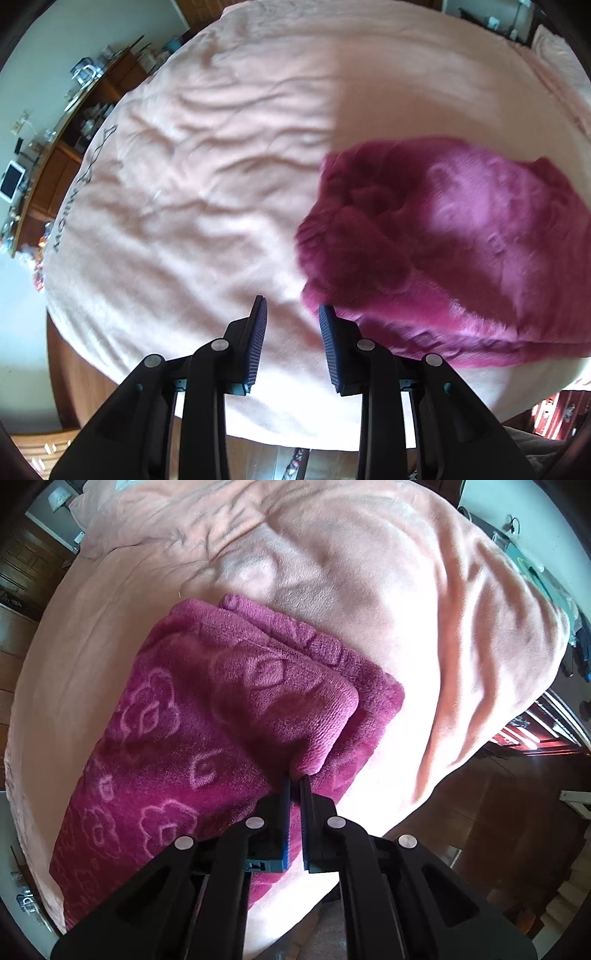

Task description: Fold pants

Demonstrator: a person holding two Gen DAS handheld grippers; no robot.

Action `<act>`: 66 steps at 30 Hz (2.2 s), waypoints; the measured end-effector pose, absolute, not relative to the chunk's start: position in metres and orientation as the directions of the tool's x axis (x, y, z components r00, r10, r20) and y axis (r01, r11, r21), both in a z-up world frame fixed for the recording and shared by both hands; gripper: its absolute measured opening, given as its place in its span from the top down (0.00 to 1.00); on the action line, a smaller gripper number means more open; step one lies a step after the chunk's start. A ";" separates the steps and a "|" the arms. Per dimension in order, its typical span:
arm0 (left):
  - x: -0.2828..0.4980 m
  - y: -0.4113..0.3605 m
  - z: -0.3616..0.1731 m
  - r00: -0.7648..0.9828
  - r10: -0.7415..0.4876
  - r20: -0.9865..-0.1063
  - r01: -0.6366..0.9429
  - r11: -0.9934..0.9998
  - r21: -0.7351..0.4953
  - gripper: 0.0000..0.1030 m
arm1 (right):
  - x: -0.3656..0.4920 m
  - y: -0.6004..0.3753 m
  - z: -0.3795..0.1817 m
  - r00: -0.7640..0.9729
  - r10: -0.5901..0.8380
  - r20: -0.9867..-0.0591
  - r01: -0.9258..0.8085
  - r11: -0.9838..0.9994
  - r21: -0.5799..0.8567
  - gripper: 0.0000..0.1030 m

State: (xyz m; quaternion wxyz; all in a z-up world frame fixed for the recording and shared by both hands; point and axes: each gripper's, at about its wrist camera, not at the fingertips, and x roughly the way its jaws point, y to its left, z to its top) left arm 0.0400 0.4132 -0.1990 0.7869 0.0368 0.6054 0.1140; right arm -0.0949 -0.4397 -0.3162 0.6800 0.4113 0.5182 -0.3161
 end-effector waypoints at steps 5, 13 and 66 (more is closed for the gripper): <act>0.023 0.431 -0.217 0.163 0.280 -0.946 -0.247 0.940 0.235 0.71 | -0.097 -0.450 -0.321 0.388 0.073 -0.919 0.822 0.422 0.381 0.56; 0.013 0.412 -0.188 0.216 0.112 -0.970 -0.315 0.948 0.039 0.44 | -0.088 -0.468 -0.329 0.464 0.085 -0.882 0.819 0.338 0.463 0.44; 0.028 0.363 -0.262 0.110 0.019 -0.994 -0.448 0.894 -0.032 0.90 | -0.133 -0.482 -0.331 0.257 -0.068 -0.964 0.852 0.487 0.192 0.84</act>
